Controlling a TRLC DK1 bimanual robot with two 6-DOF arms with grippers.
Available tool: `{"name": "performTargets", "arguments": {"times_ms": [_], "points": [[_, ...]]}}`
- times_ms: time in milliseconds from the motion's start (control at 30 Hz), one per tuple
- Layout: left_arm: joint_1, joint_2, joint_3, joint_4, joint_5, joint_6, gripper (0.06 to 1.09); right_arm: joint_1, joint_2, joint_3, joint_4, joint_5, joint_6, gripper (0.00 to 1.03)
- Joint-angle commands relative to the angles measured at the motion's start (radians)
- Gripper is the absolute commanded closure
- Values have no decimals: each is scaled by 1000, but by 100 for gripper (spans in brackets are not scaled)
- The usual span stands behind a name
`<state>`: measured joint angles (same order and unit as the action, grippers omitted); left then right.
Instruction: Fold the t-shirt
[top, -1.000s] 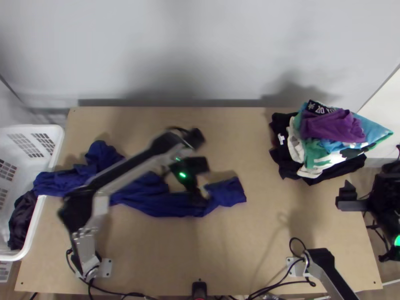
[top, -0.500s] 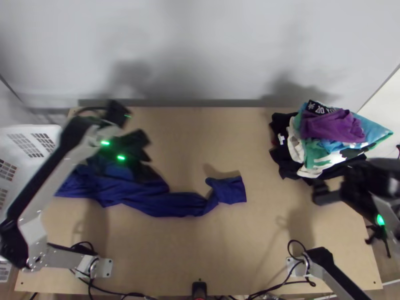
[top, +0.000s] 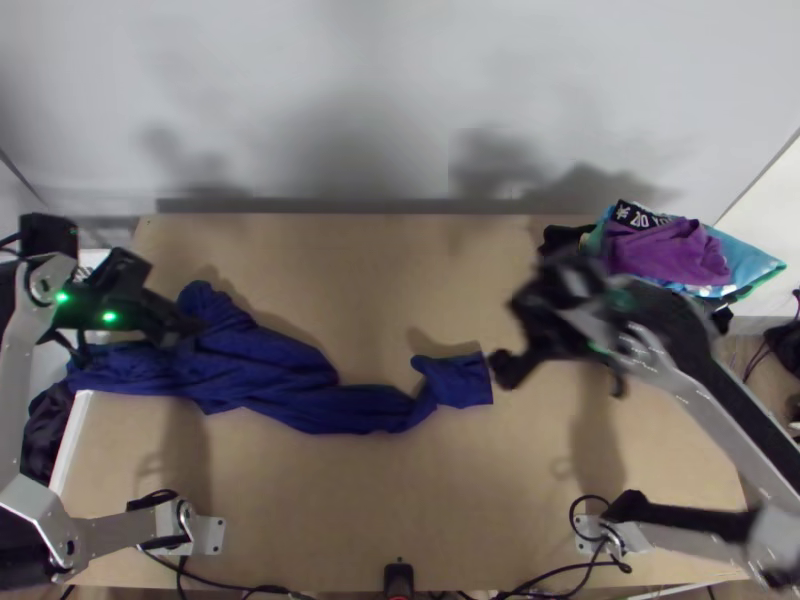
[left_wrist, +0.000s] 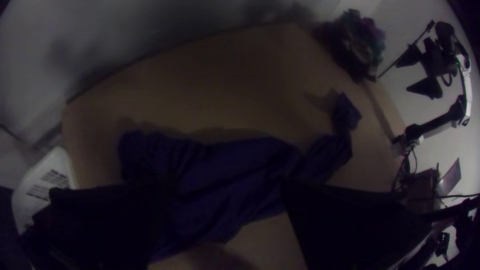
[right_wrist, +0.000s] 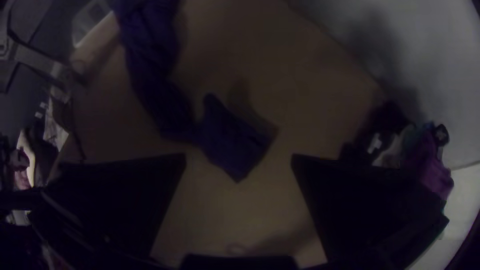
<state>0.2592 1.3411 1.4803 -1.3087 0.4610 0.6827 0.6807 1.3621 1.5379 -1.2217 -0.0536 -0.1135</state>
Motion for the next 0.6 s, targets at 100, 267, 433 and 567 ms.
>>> {"name": "performTargets", "arguments": {"times_ms": [100, 267, 433, 567], "points": [[204, -26, -37, -18, -19, 80, 11, 209, 459, 369, 1, -137, -25, 5], [206, -37, -69, -26, -19, 95, 11, 237, 635, 567, 1, -164, -9, 5], [201, -39, -104, -12, -16, 87, 11, 272, 830, 794, 5, -186, 31, 7], [219, -43, -140, 6, -16, 98, 11, 319, 911, 824, 96, -219, 48, 7]]}}
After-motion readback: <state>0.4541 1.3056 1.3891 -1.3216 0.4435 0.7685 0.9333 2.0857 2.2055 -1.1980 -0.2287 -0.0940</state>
